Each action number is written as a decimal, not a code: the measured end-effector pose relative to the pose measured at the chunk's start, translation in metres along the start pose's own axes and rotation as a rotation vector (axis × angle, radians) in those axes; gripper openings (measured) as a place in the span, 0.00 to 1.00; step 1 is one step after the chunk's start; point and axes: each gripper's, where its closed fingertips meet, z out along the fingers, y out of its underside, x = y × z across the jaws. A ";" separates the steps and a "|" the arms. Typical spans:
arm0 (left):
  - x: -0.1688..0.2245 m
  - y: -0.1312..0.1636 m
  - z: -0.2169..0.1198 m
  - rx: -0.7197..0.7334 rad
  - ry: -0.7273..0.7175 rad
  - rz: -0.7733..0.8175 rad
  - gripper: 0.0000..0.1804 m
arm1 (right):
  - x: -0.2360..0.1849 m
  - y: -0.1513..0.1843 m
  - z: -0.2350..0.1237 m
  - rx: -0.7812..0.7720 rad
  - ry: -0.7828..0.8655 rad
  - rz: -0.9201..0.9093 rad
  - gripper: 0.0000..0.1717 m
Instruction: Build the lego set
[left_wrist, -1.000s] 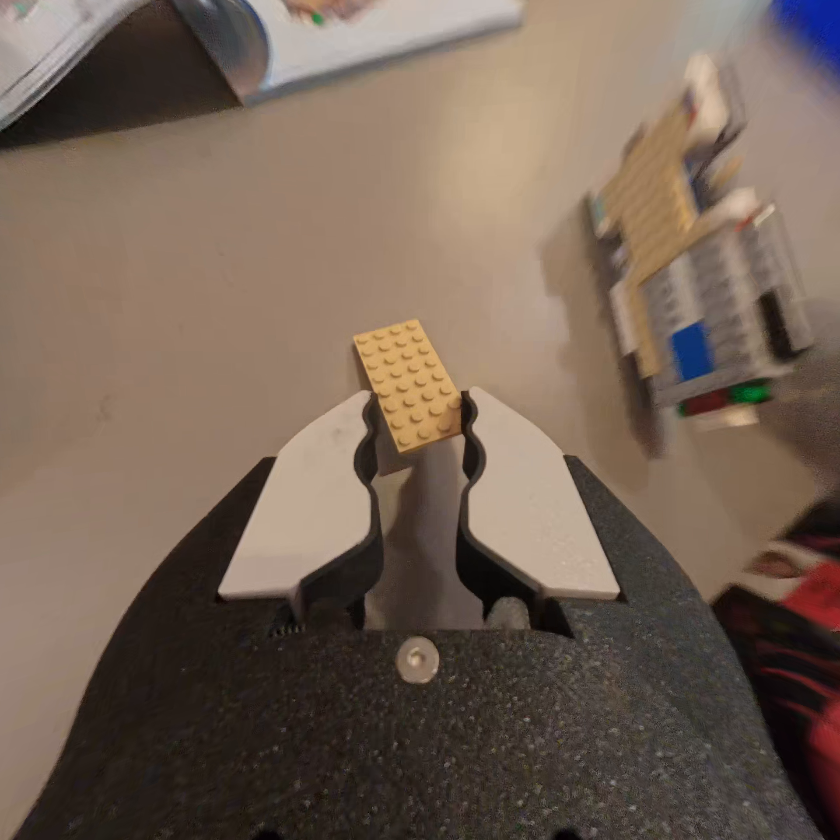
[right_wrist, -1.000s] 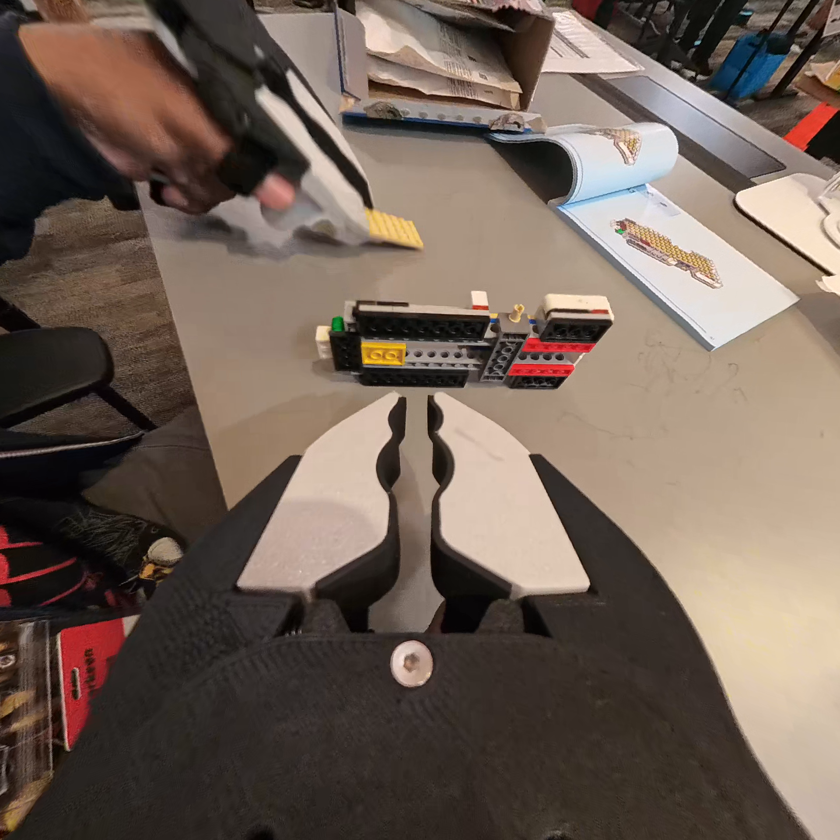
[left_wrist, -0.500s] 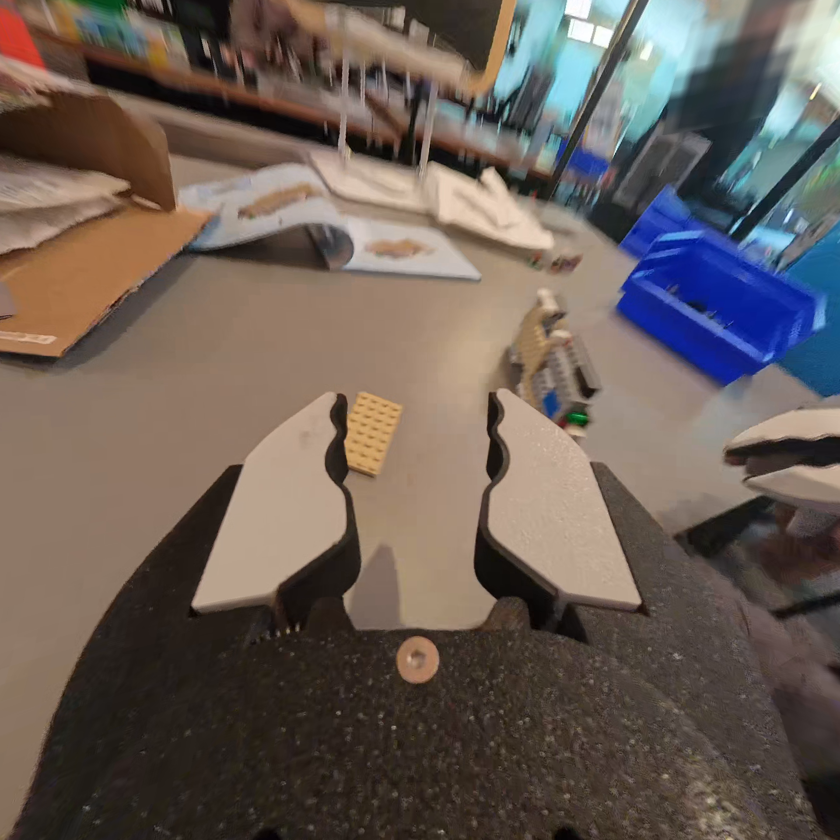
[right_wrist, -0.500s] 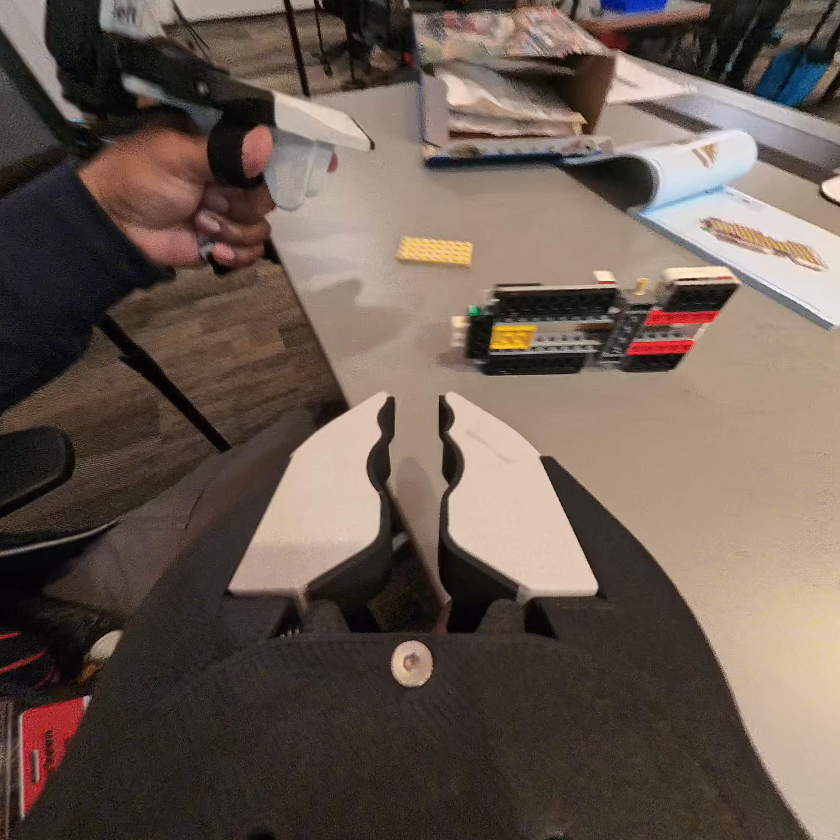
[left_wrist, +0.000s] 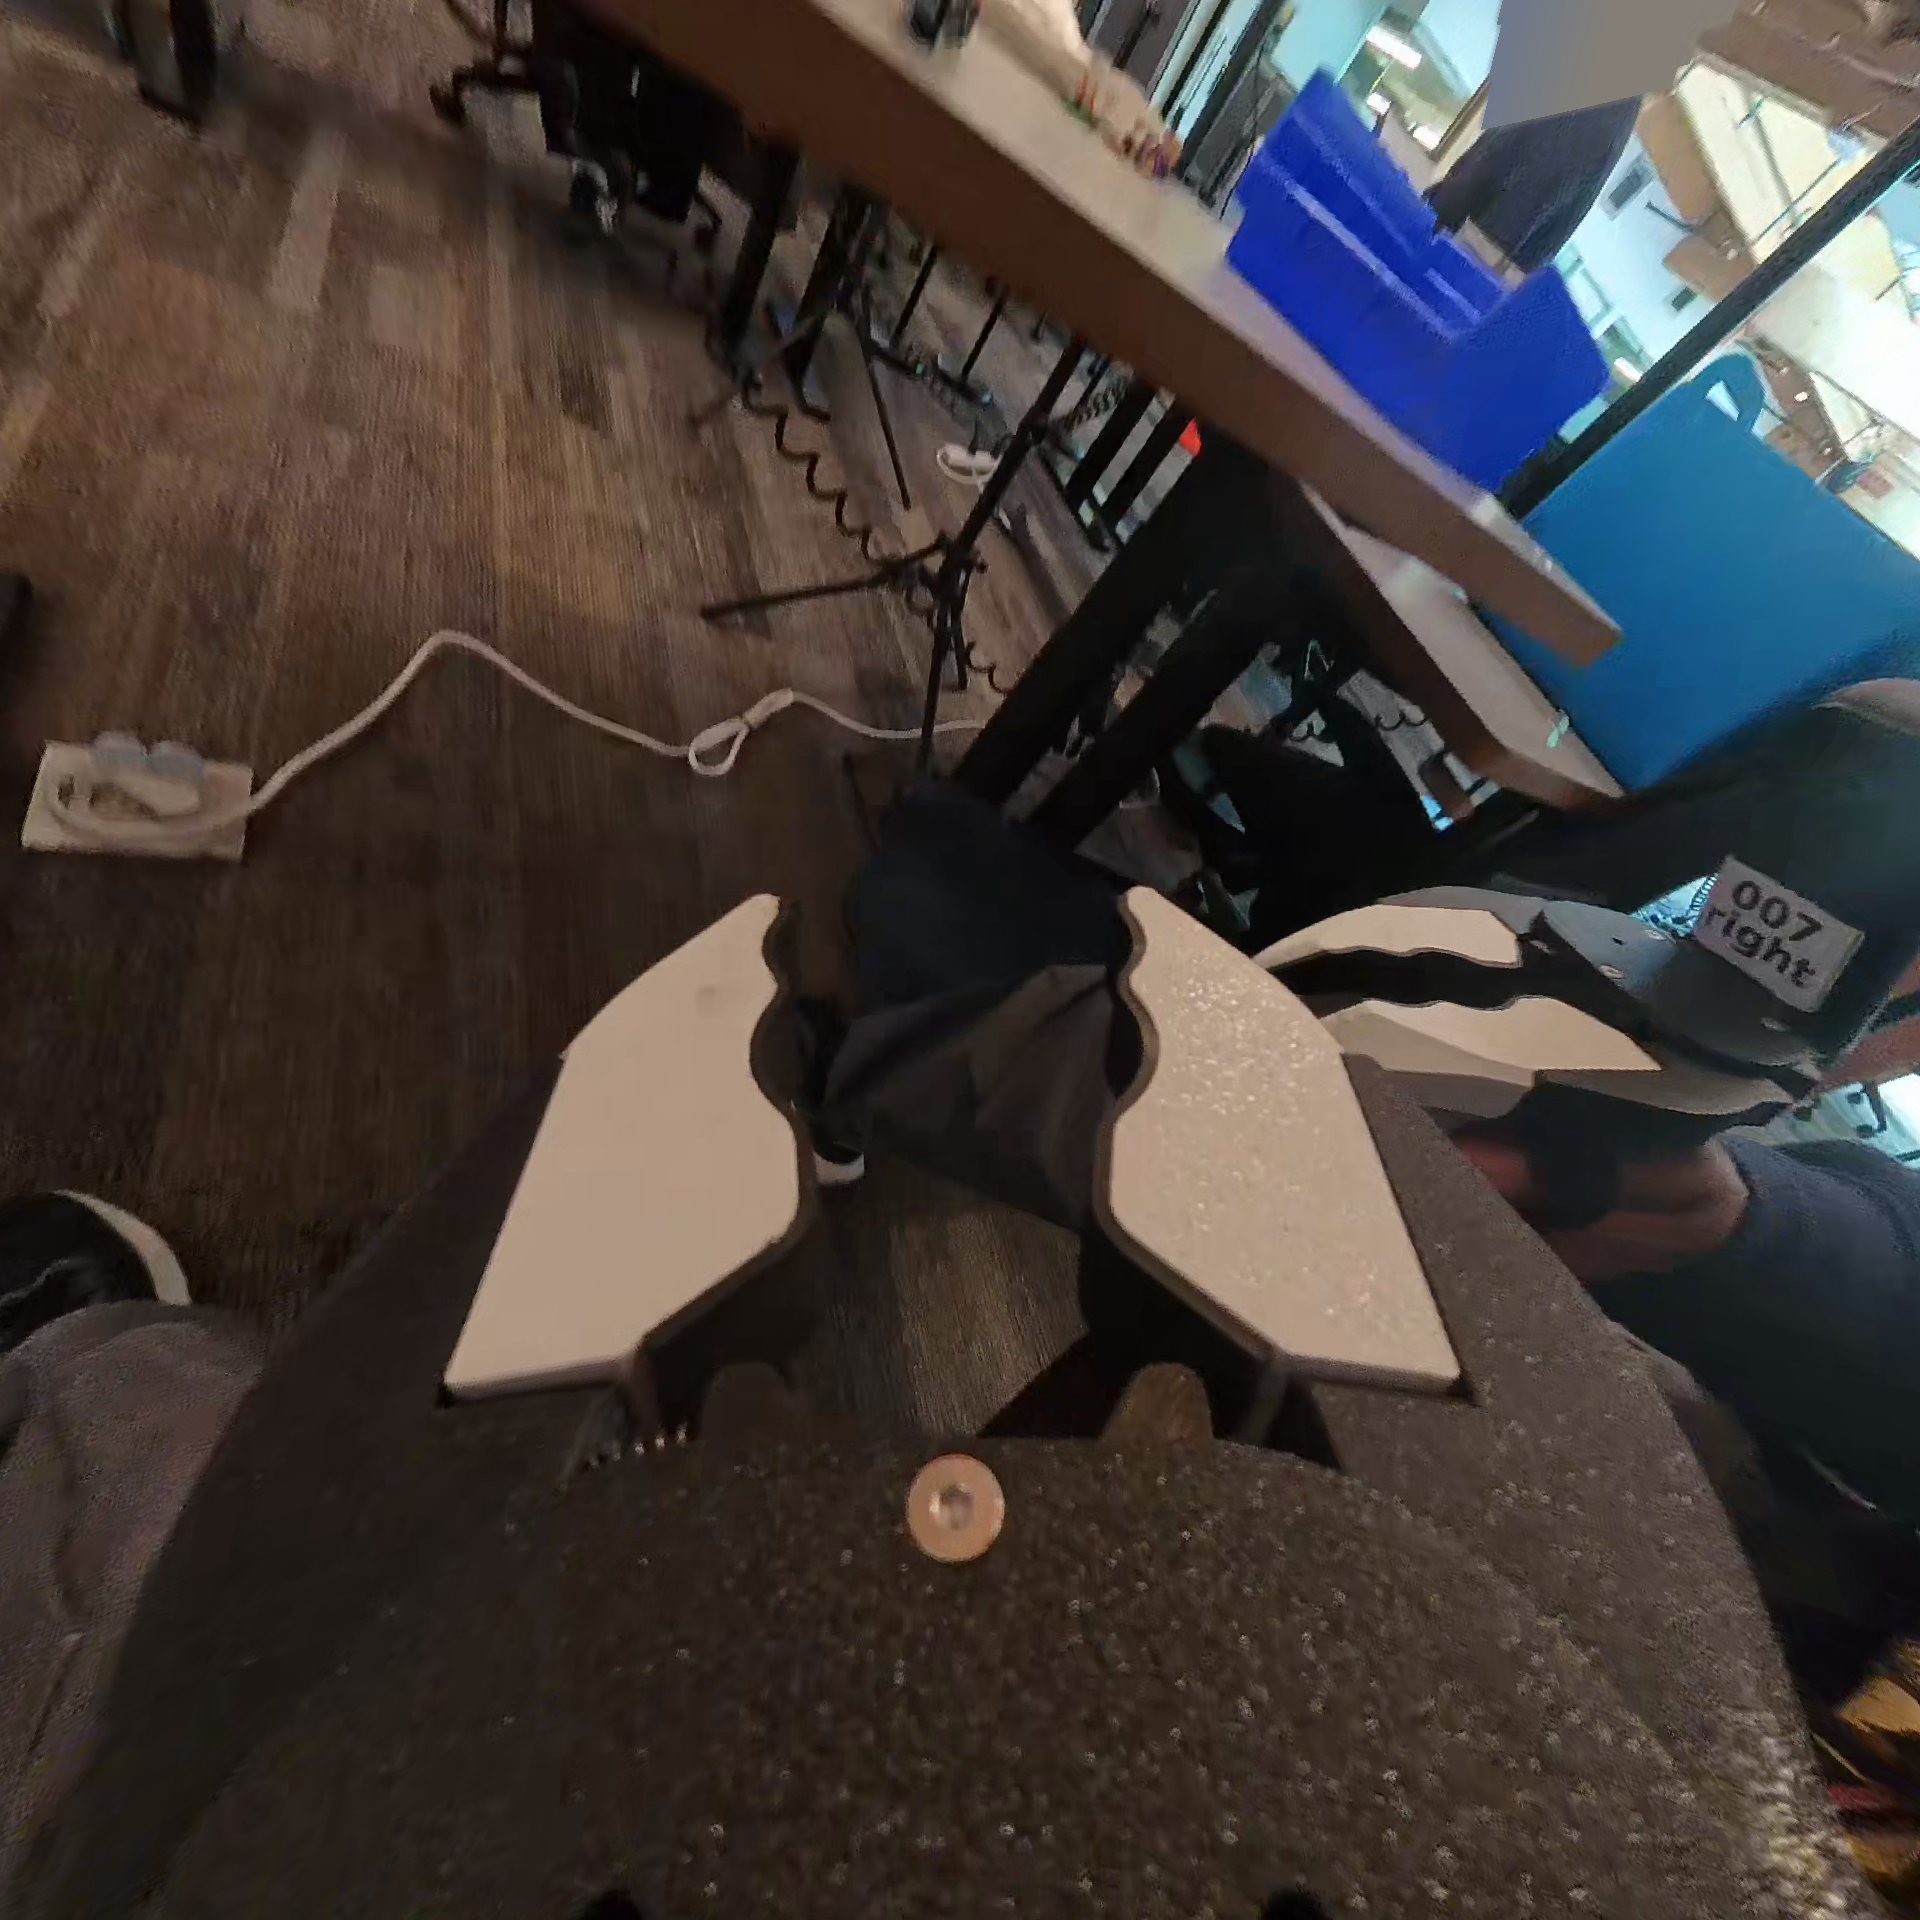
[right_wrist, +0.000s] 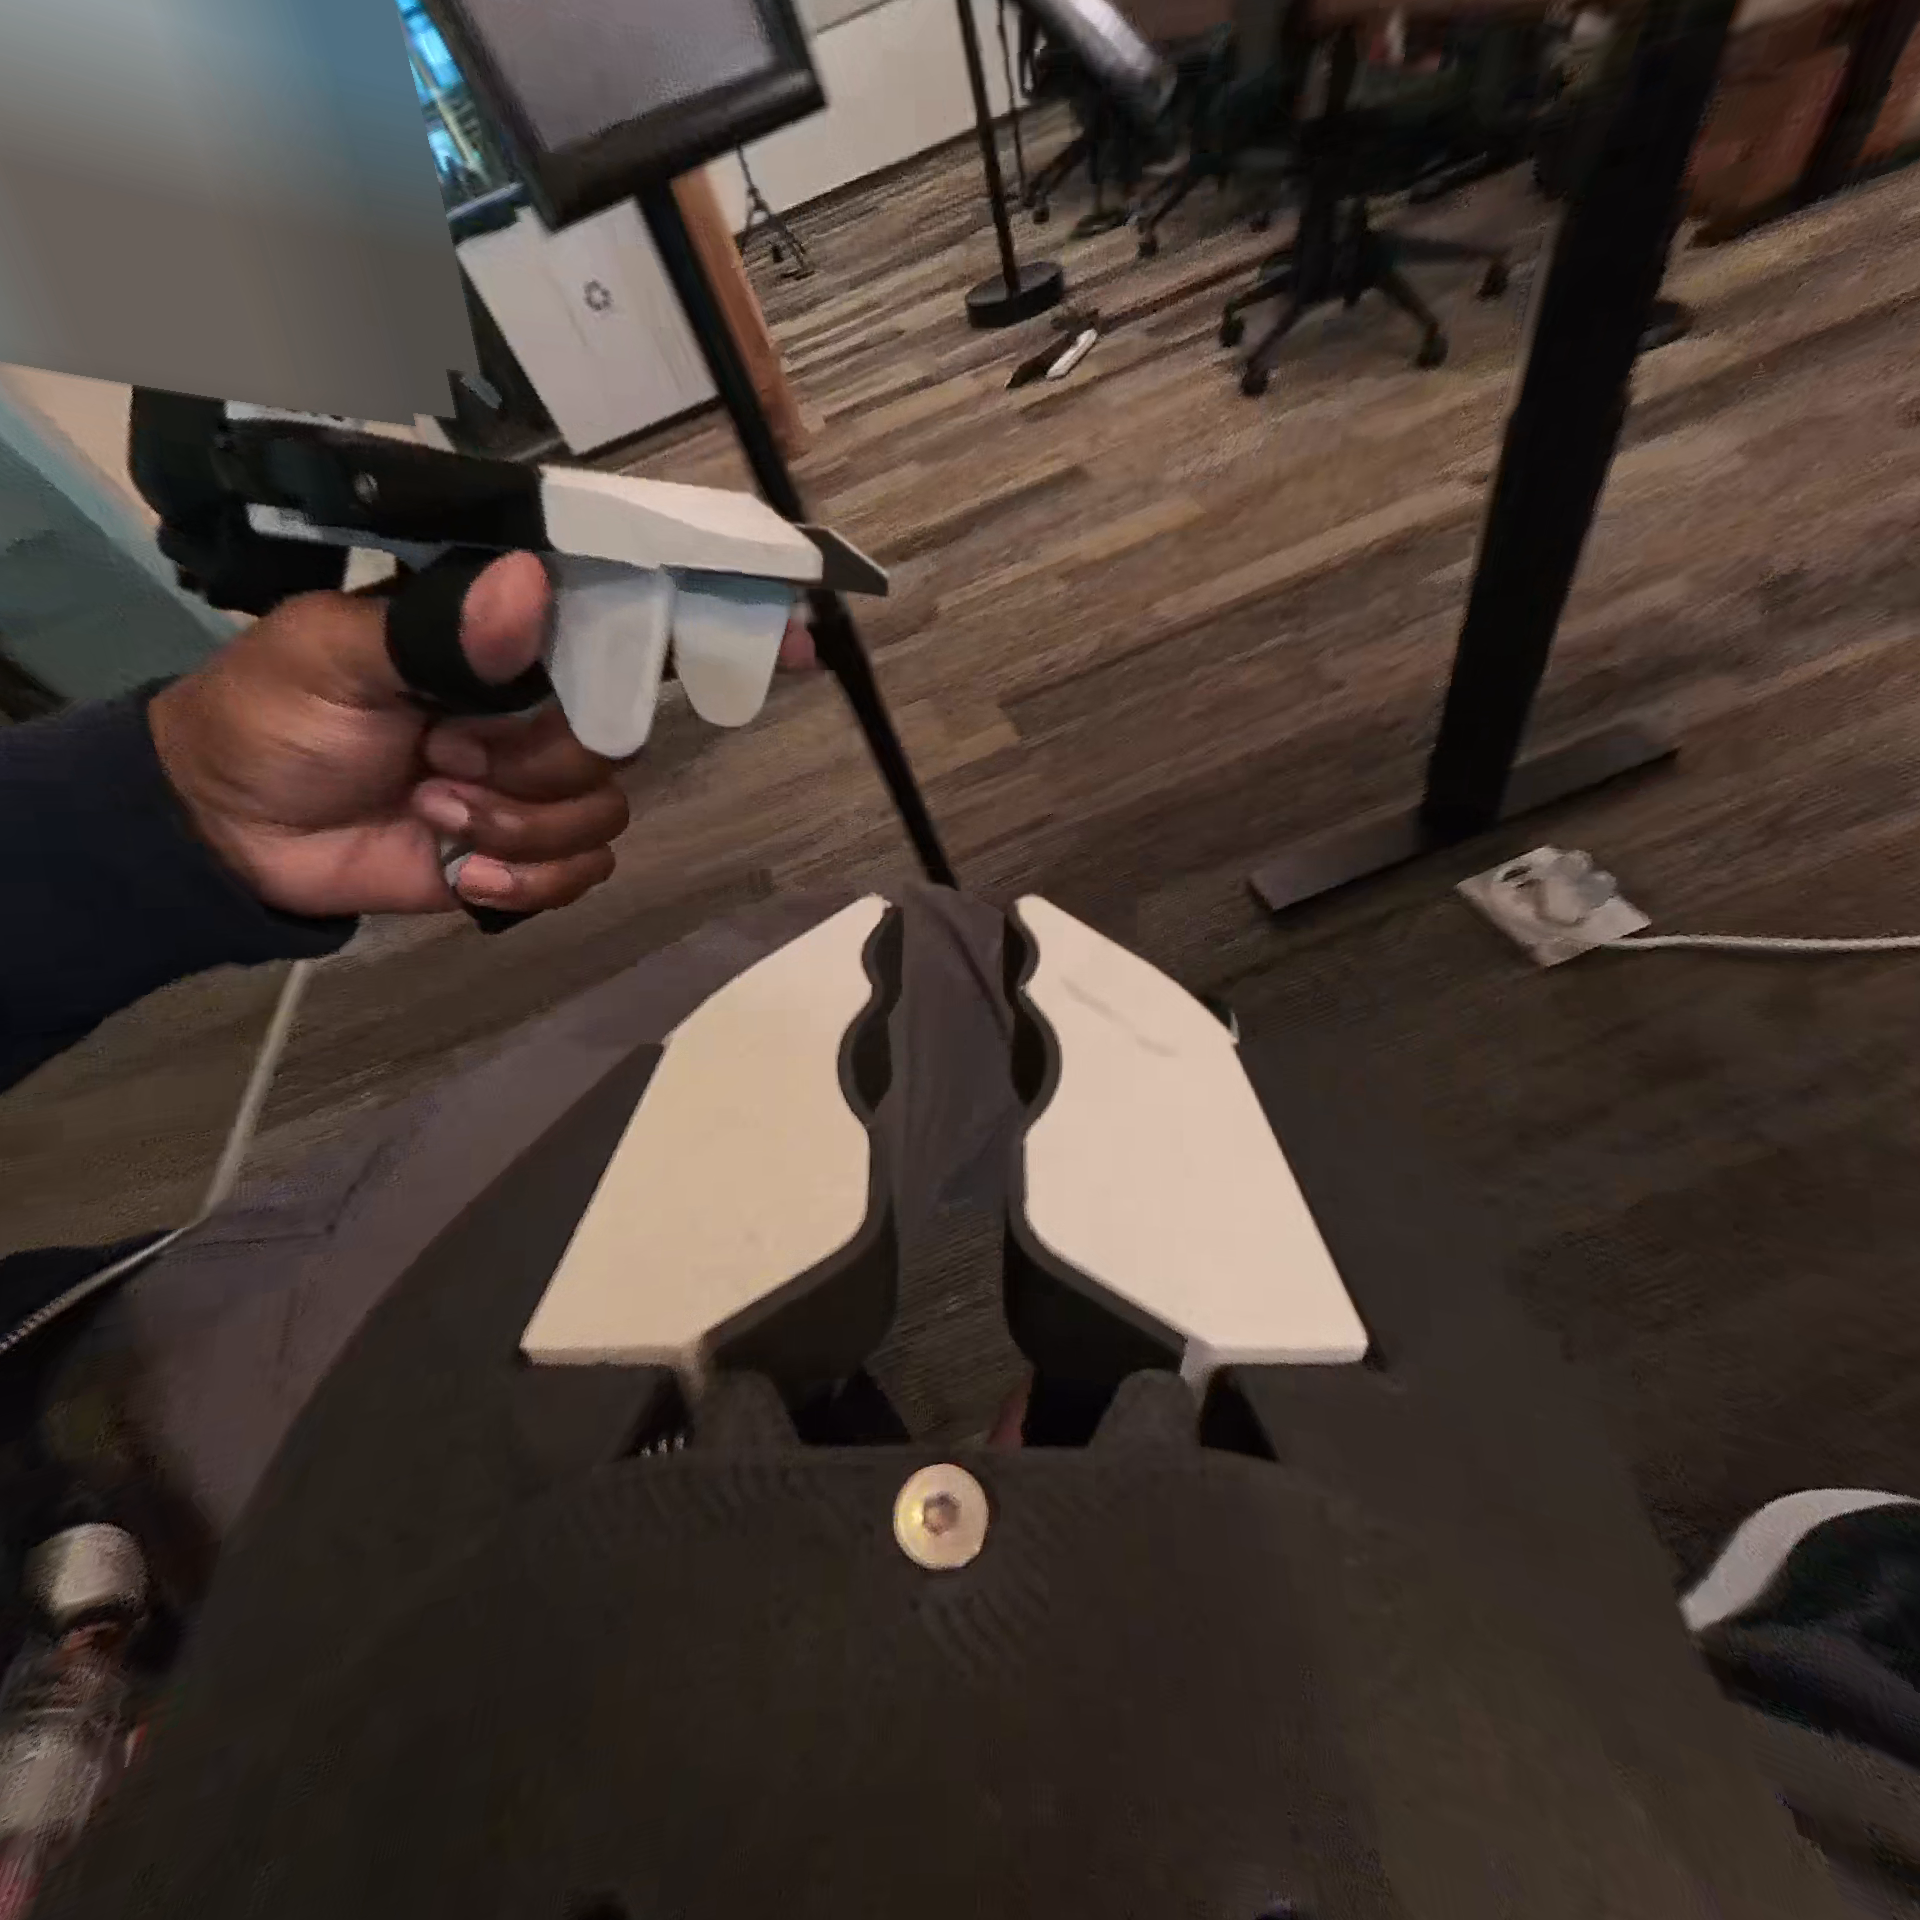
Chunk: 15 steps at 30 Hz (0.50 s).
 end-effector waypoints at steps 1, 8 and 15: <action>0.001 0.014 -0.013 -0.011 -0.011 -0.010 0.31 | -0.013 0.013 0.002 -0.009 -0.013 0.006 0.11; -0.005 0.080 -0.096 0.004 -0.098 -0.117 0.31 | -0.074 0.061 0.031 -0.067 -0.086 0.079 0.11; -0.032 0.113 -0.119 -0.021 -0.140 -0.239 0.31 | -0.083 0.104 0.053 -0.166 -0.085 0.125 0.12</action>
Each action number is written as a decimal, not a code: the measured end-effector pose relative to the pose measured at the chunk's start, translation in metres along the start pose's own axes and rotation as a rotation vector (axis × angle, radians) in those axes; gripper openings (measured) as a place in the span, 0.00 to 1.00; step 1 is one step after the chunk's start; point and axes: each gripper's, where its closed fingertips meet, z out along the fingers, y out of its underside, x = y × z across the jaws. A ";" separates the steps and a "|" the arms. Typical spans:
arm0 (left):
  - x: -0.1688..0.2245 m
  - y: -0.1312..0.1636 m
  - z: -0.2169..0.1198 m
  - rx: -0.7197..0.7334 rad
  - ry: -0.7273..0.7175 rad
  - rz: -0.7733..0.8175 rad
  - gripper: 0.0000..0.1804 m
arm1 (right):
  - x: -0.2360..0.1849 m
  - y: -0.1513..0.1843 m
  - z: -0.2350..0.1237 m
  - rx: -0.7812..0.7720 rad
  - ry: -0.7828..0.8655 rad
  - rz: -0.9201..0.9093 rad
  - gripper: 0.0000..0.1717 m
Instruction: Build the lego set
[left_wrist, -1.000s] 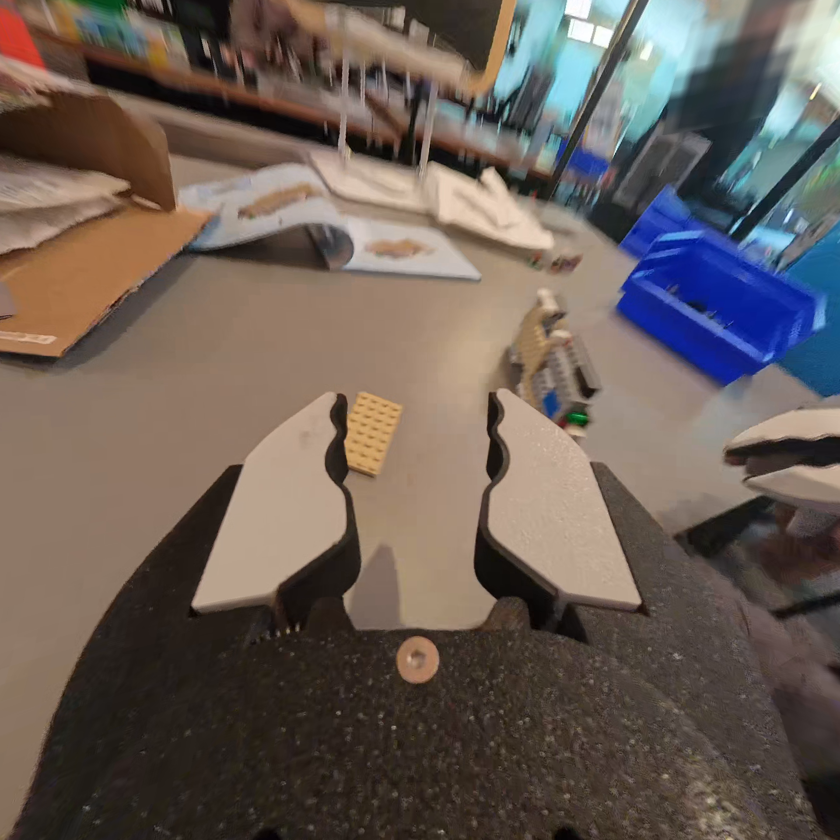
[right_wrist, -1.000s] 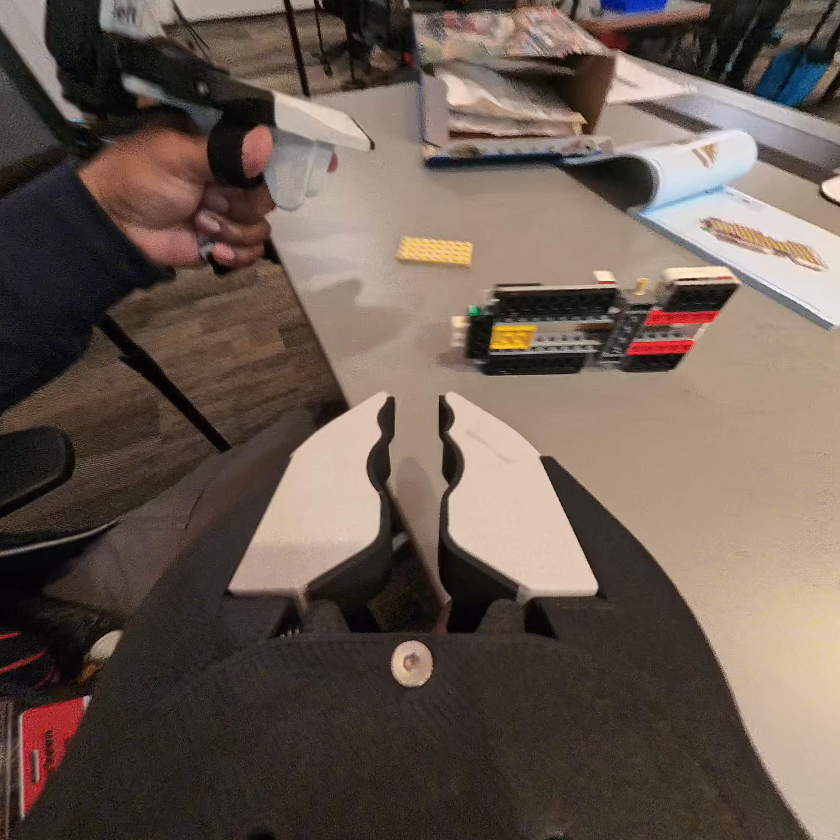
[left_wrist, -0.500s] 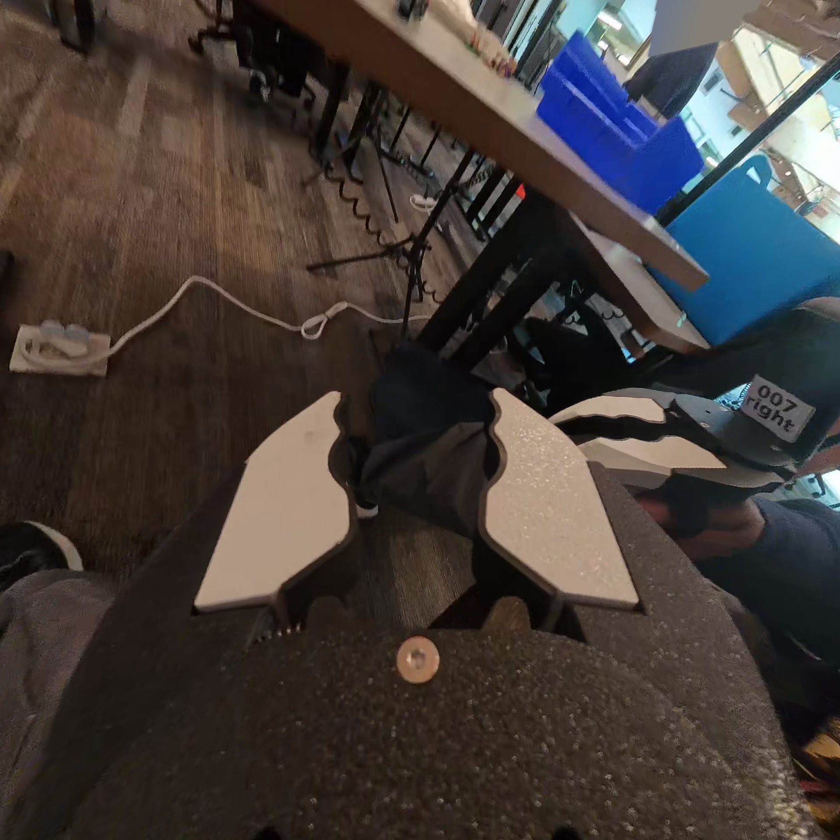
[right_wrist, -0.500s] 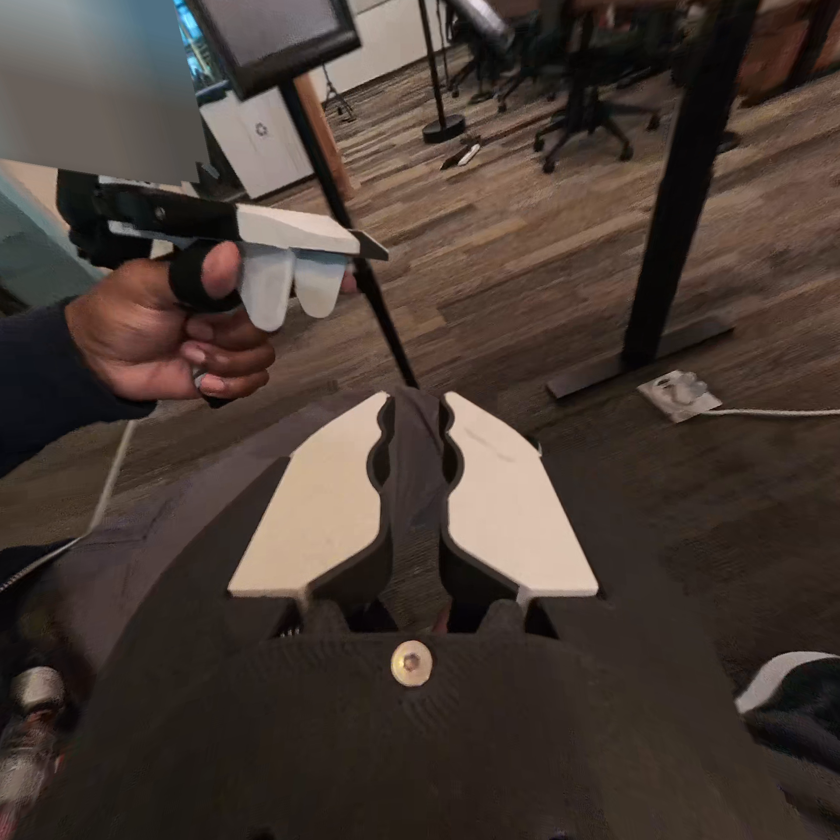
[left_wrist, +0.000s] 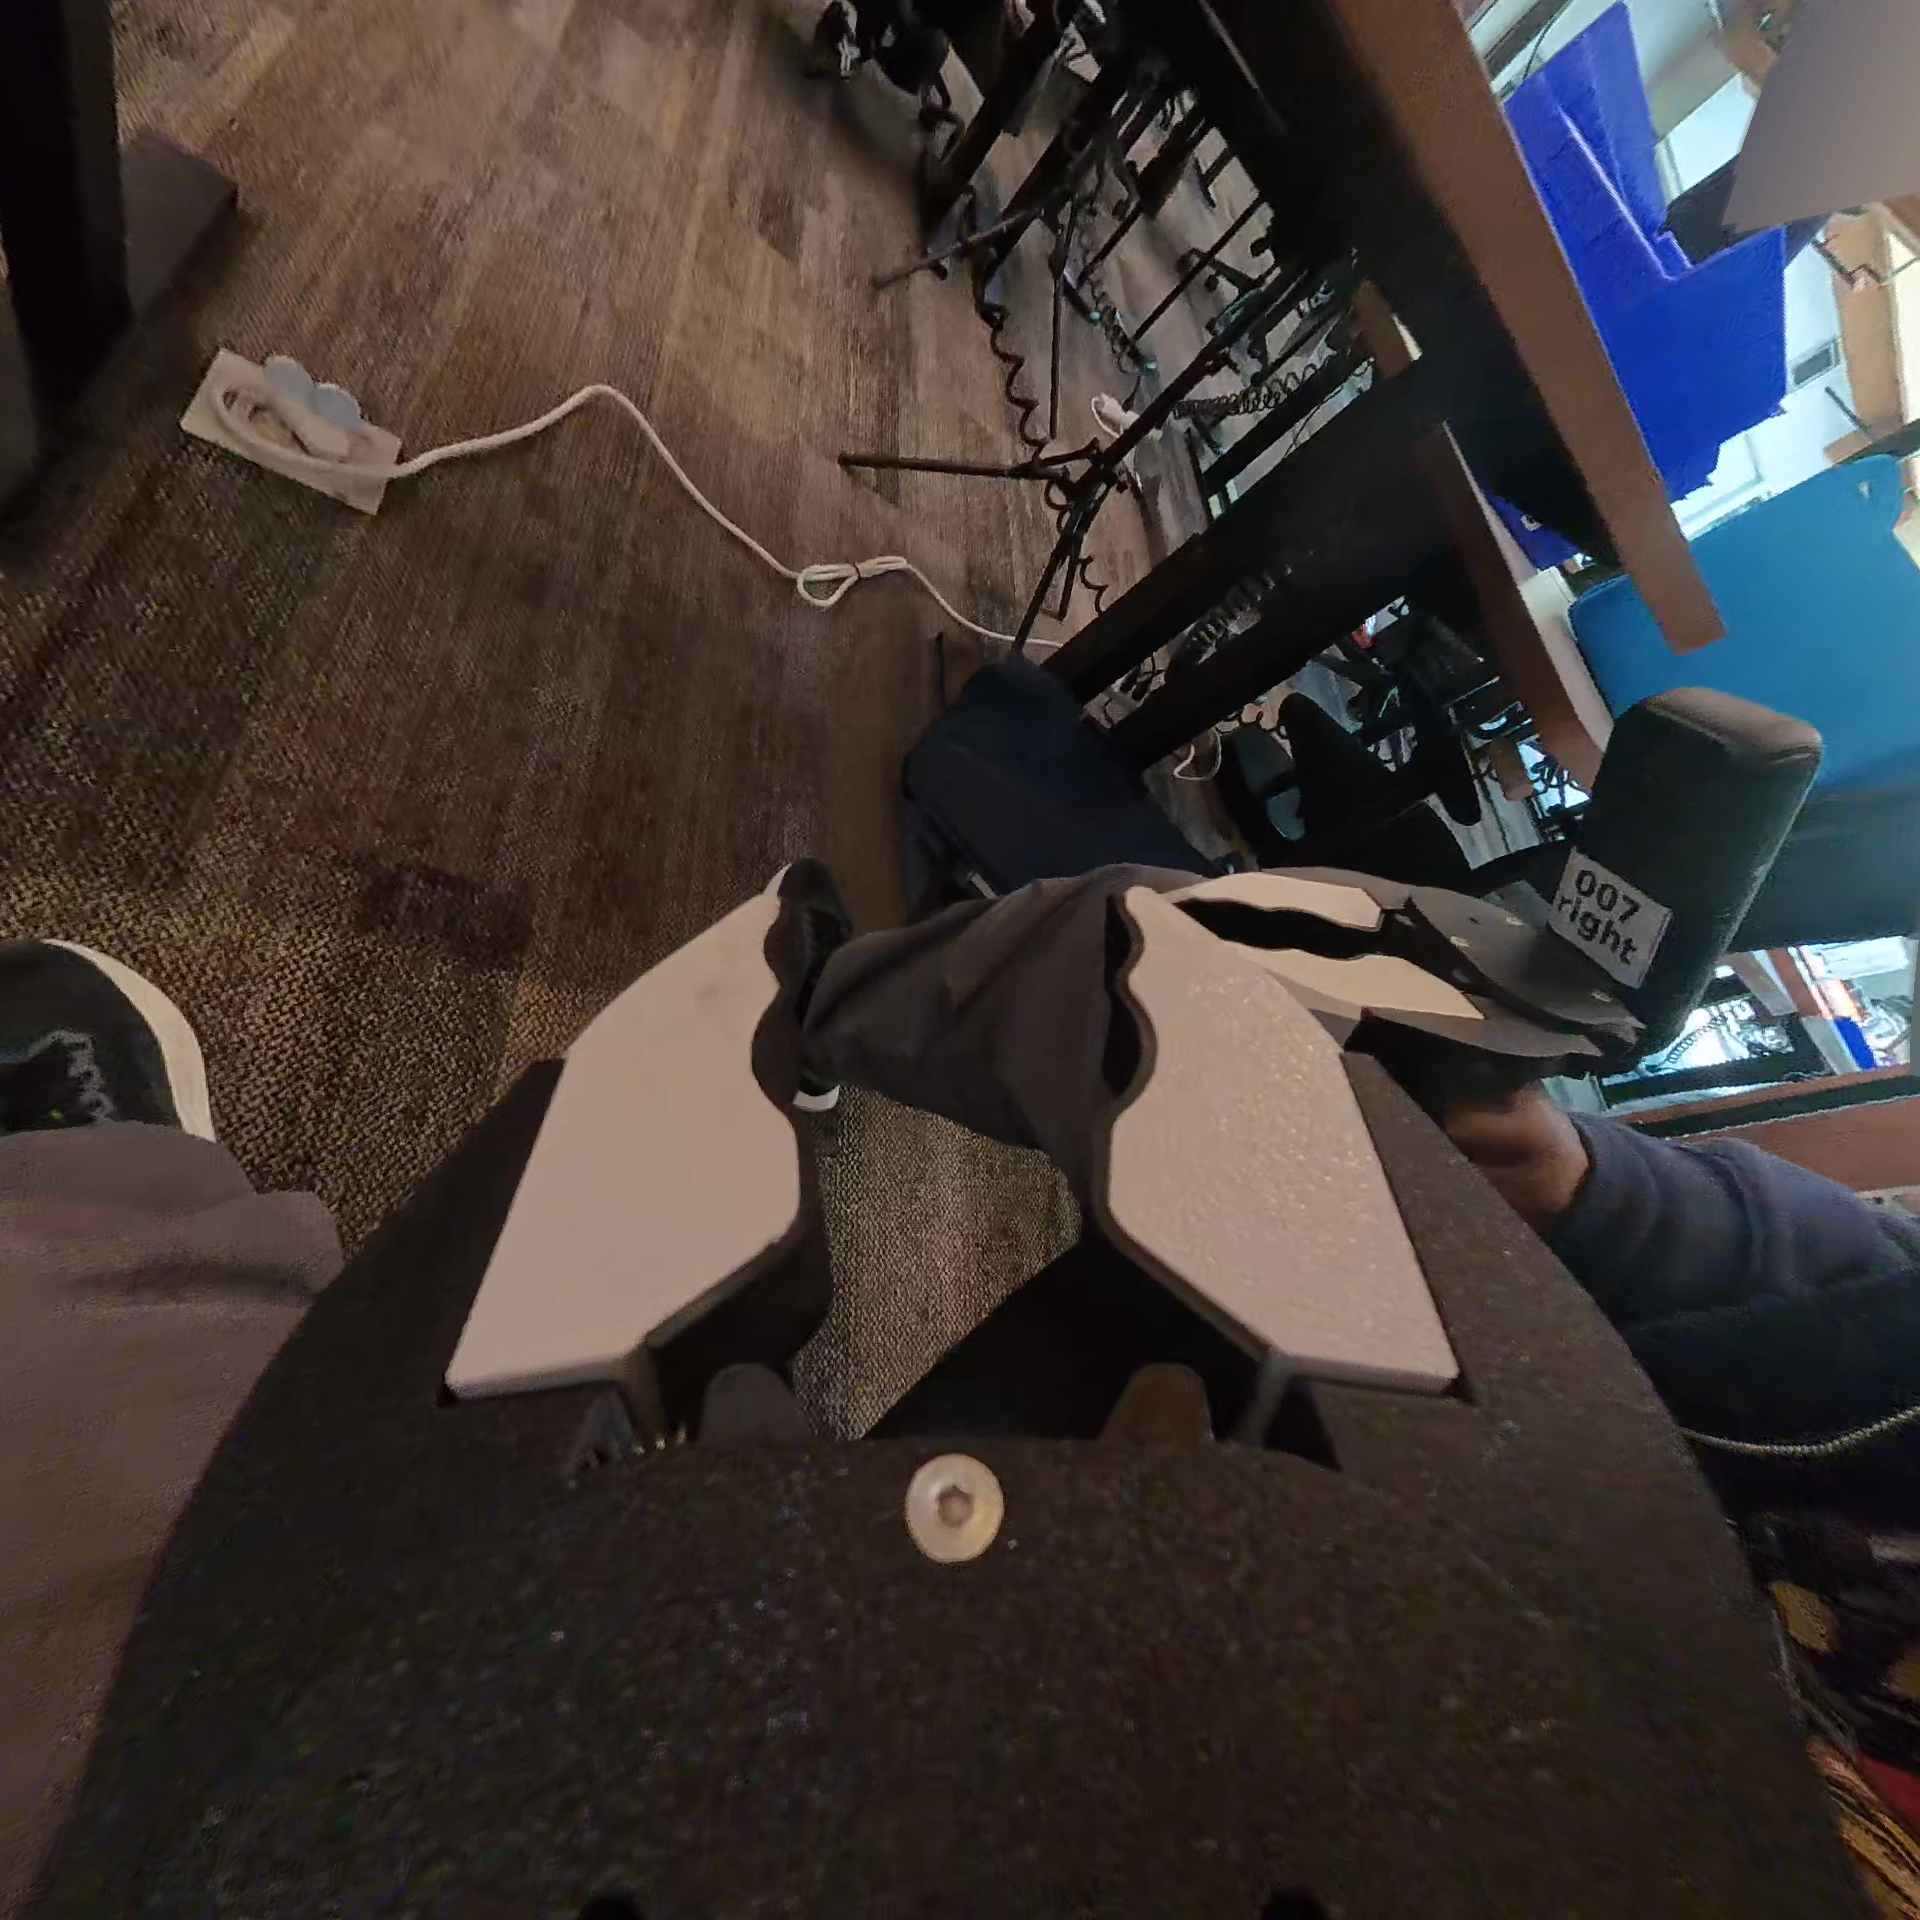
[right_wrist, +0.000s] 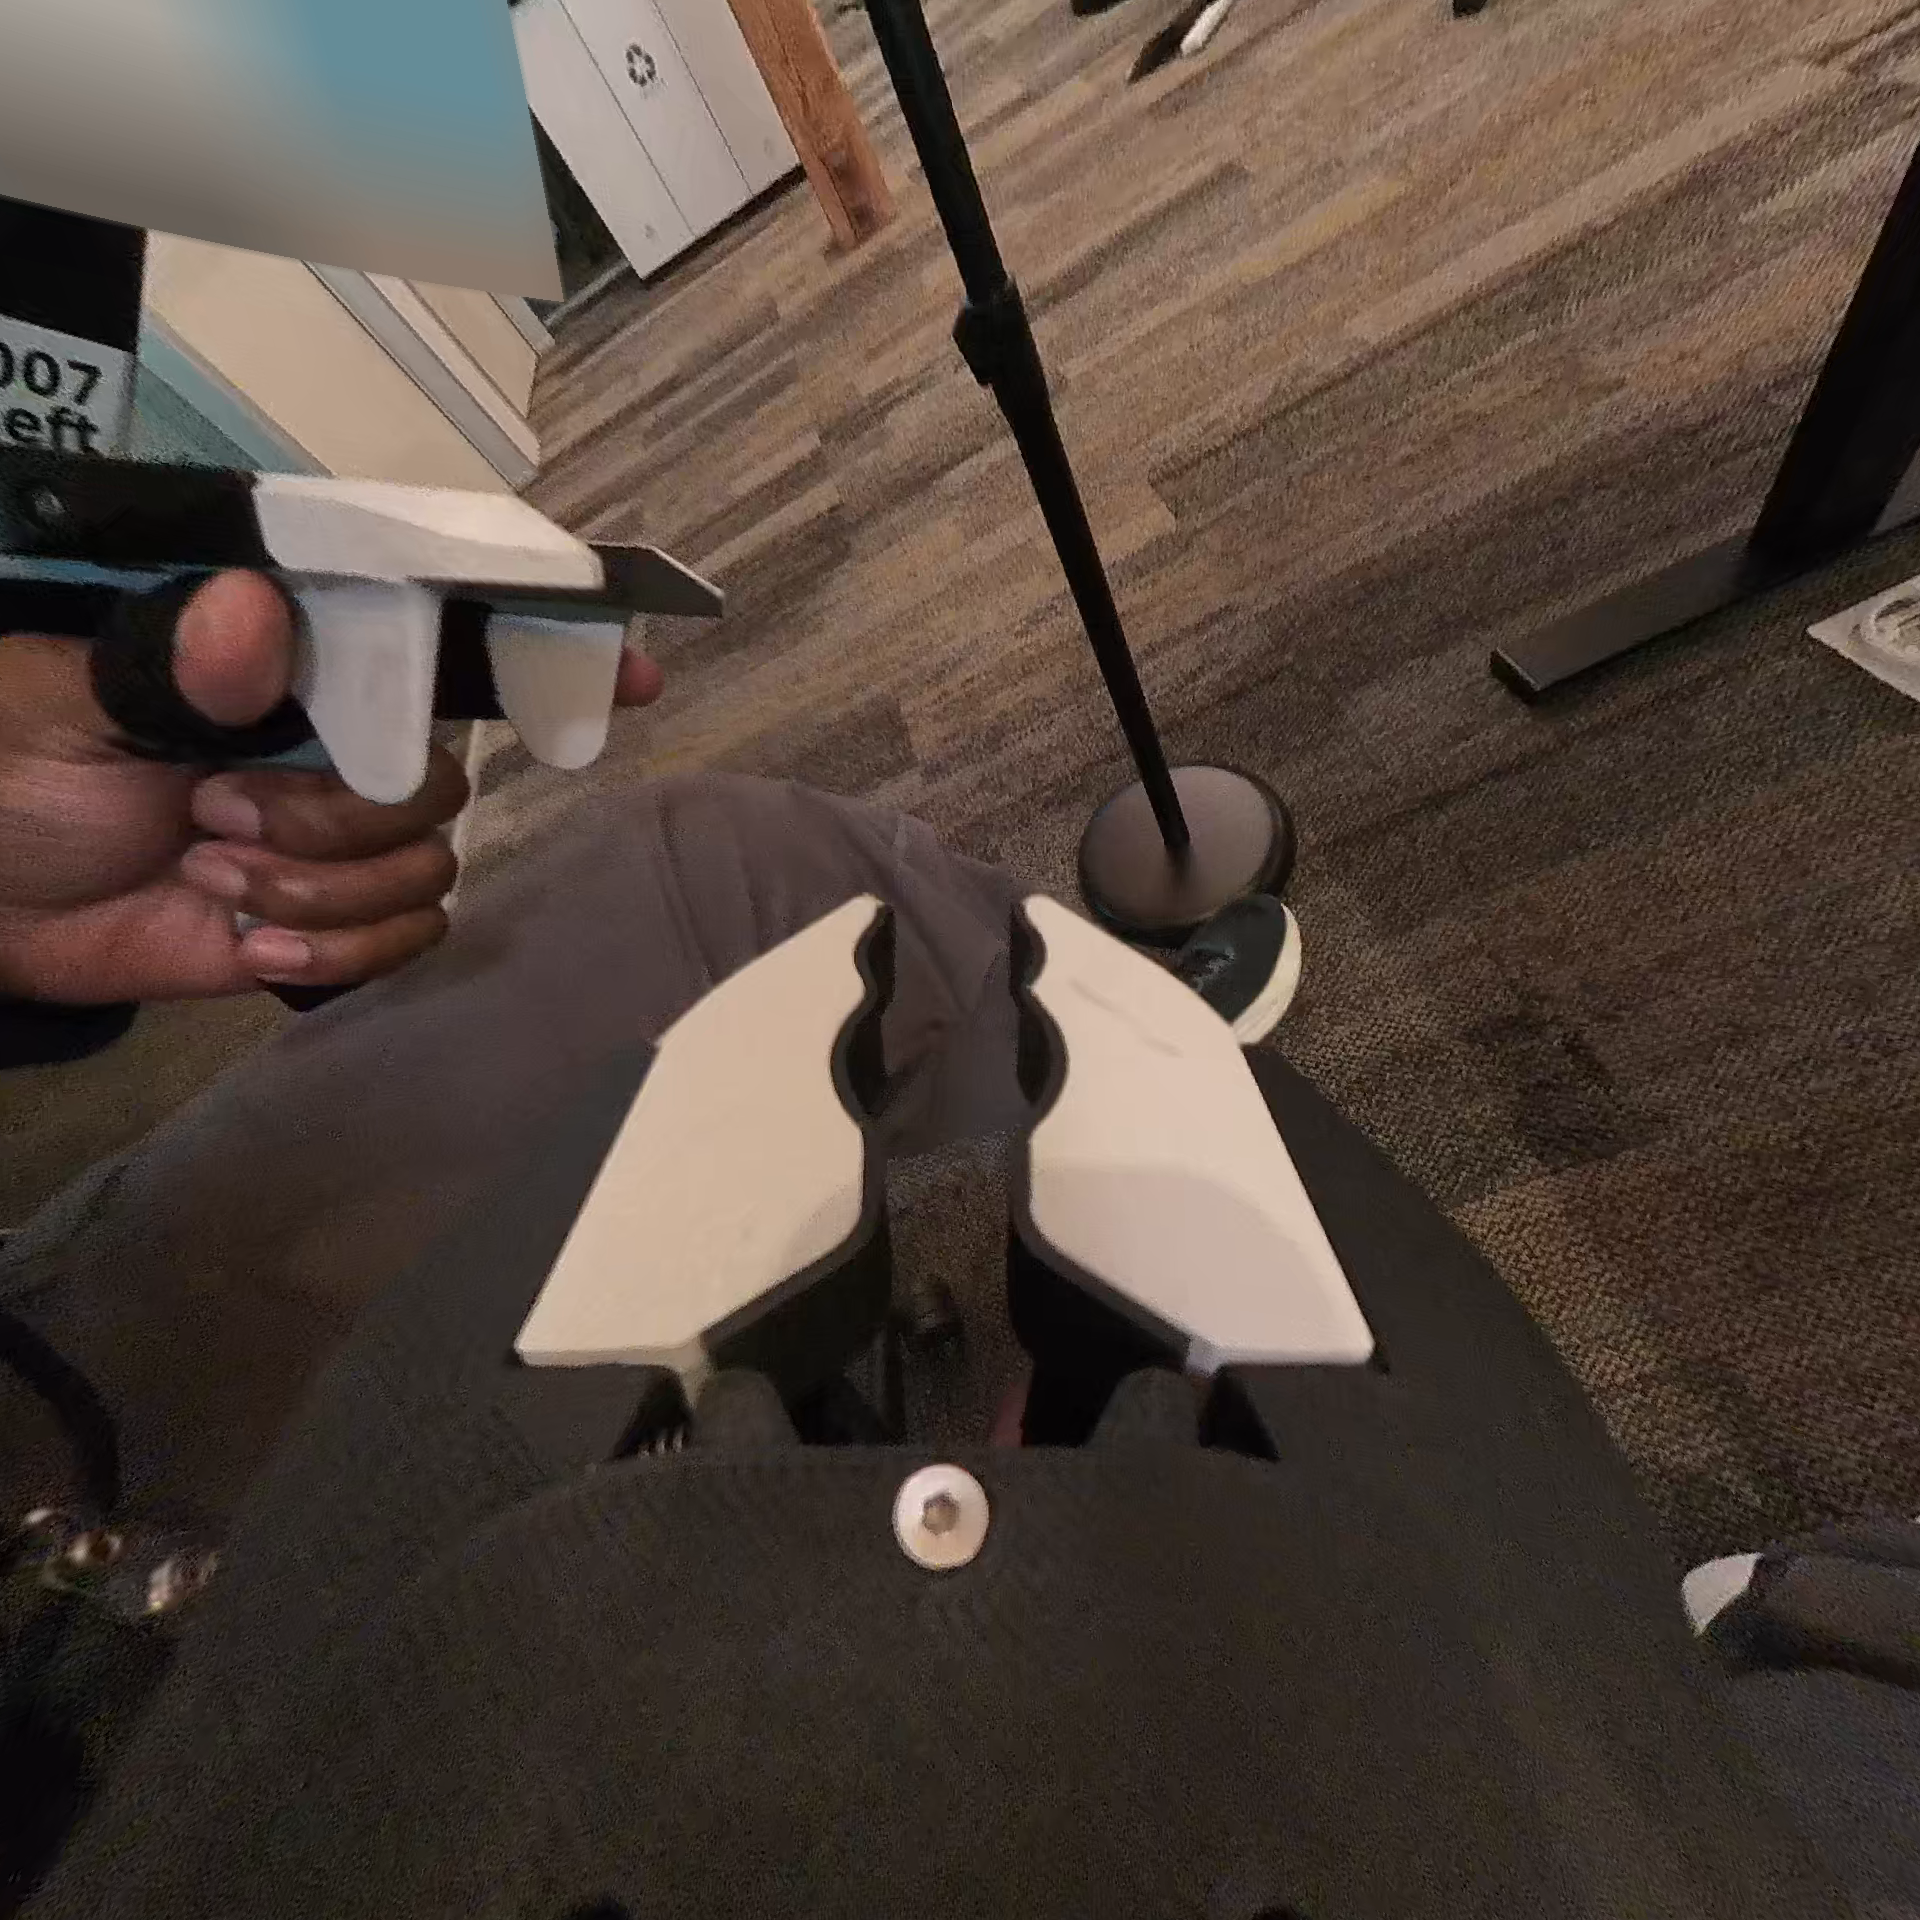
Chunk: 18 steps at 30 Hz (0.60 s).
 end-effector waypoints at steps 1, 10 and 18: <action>-0.003 0.001 0.002 -0.009 0.000 -0.005 0.31 | 0.003 0.004 0.002 -0.012 0.005 -0.002 0.12; -0.014 0.025 0.022 -0.120 0.002 -0.022 0.31 | 0.037 0.011 0.001 -0.023 0.050 0.072 0.12; -0.008 0.040 0.035 -0.186 0.027 -0.006 0.31 | 0.039 0.007 -0.003 -0.011 0.051 0.084 0.12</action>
